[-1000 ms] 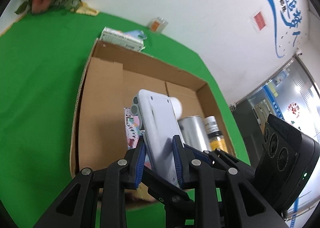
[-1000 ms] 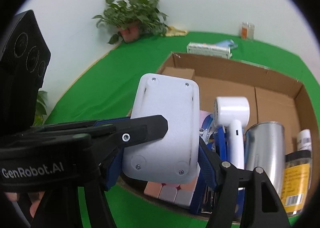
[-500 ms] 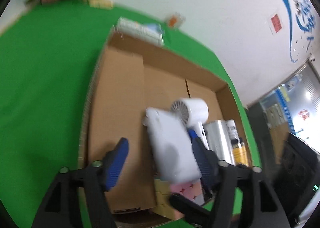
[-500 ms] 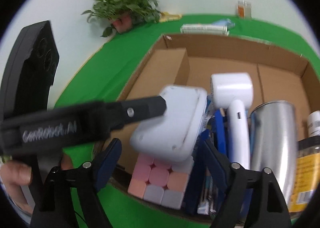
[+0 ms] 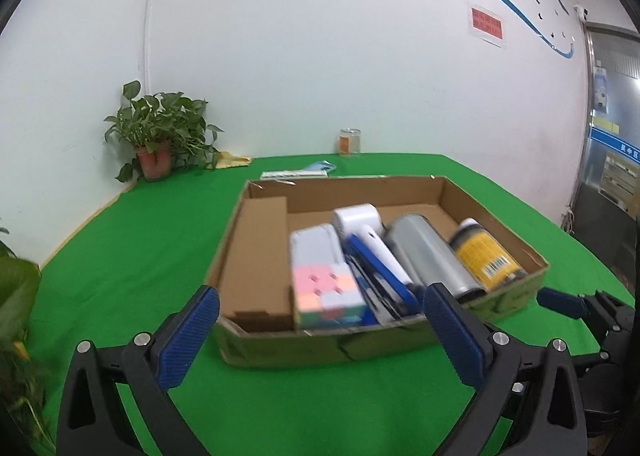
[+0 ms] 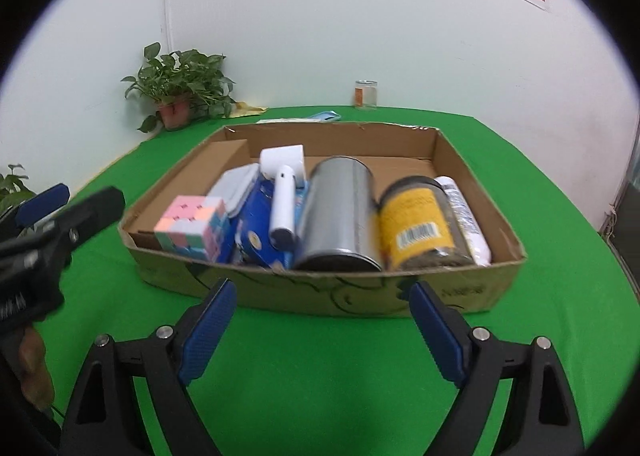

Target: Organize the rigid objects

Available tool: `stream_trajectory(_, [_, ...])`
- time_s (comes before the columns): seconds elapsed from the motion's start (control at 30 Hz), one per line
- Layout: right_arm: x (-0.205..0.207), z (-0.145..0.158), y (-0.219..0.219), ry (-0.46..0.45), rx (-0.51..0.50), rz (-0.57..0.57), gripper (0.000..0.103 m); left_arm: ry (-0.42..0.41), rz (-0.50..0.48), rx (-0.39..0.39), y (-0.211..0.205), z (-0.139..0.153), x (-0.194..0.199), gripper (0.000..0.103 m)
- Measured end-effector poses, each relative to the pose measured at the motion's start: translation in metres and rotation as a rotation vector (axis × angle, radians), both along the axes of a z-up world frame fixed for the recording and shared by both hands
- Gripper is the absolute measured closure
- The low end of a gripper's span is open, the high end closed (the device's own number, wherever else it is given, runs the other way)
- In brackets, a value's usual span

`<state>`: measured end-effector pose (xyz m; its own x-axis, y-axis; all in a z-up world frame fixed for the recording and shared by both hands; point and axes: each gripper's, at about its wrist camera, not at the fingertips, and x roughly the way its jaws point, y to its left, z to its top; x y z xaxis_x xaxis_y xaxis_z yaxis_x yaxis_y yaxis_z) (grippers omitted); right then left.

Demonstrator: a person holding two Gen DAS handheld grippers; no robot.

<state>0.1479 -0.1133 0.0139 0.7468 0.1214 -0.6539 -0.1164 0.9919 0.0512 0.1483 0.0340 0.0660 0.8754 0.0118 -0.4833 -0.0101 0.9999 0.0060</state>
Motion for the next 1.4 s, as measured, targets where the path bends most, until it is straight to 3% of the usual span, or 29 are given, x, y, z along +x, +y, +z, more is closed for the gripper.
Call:
stream_trajectory(0.17, [-0.017, 0.003, -0.017, -0.008, -0.025, -0.022, 0.015, 0.056, -0.059, -0.013, -0.043, -0.014, -0.009, 0.0])
stream_trajectory(0.4, [-0.026, 0.004, -0.027, -0.026, -0.029, -0.03, 0.015, 0.077, -0.033, -0.009, -0.063, -0.016, -0.014, 0.0])
stream_trajectory(0.77, [-0.037, 0.006, -0.025, -0.041, -0.058, -0.015, 0.015, 0.099, 0.004, -0.031, -0.057, -0.021, -0.014, 0.0])
stream_trajectory(1.4, [-0.039, 0.006, -0.014, -0.039, -0.091, 0.001, 0.015, 0.092, -0.024, -0.06, -0.047, -0.024, -0.018, 0.0])
